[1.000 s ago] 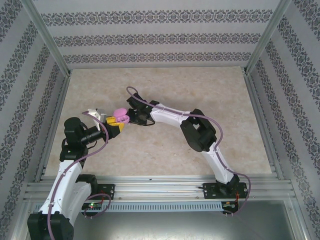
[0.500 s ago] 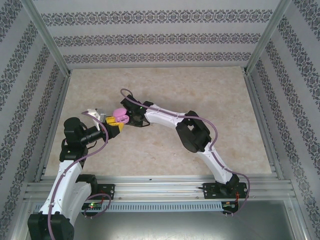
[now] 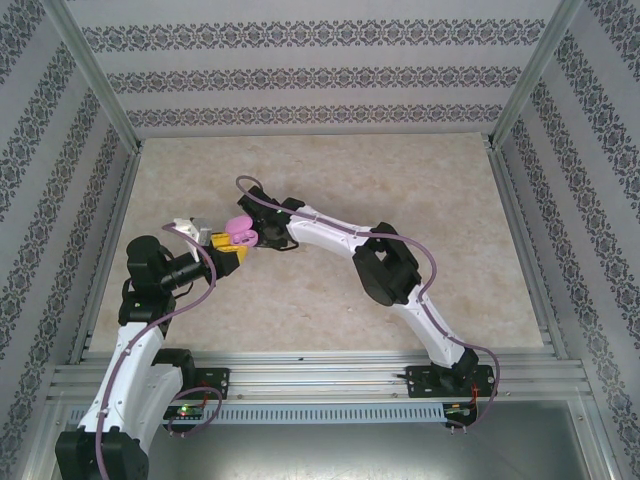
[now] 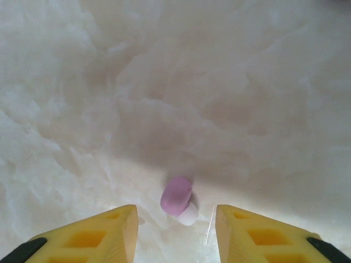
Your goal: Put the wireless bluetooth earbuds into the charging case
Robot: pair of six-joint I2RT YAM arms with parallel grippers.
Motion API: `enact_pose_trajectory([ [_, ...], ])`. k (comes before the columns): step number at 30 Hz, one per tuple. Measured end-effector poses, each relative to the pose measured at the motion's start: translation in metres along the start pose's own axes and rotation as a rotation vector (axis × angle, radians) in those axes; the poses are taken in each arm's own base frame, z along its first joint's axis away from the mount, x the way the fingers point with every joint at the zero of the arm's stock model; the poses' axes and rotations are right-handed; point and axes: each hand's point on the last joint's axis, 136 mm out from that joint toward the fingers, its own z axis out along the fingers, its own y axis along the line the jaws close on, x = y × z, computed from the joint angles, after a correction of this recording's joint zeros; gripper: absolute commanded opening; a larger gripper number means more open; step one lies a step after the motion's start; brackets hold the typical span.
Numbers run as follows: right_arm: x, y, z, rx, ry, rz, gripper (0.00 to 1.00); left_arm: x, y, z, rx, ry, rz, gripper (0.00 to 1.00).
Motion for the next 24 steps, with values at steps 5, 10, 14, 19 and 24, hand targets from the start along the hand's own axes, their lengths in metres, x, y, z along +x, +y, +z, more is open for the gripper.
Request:
enact_pose_trajectory([
  [5, -0.002, 0.003, 0.009, 0.035, -0.001, -0.065, 0.41, -0.001, -0.001, 0.000, 0.002, -0.002, 0.003, 0.23],
  [10, 0.003, 0.001, 0.017, 0.071, 0.021, -0.114, 0.41, -0.001, -0.001, -0.001, 0.003, -0.003, 0.004, 0.23],
  [14, 0.008, -0.001, 0.021, 0.092, 0.037, -0.134, 0.39, -0.001, -0.002, -0.001, 0.003, -0.004, 0.006, 0.23],
  [19, 0.010, -0.005, 0.023, 0.112, 0.044, -0.153, 0.37, -0.001, -0.002, -0.001, 0.003, -0.003, 0.005, 0.23],
  [24, 0.007, -0.004, 0.028, 0.117, 0.040, -0.163, 0.32, -0.001, -0.002, -0.001, 0.003, -0.006, 0.009, 0.24],
])
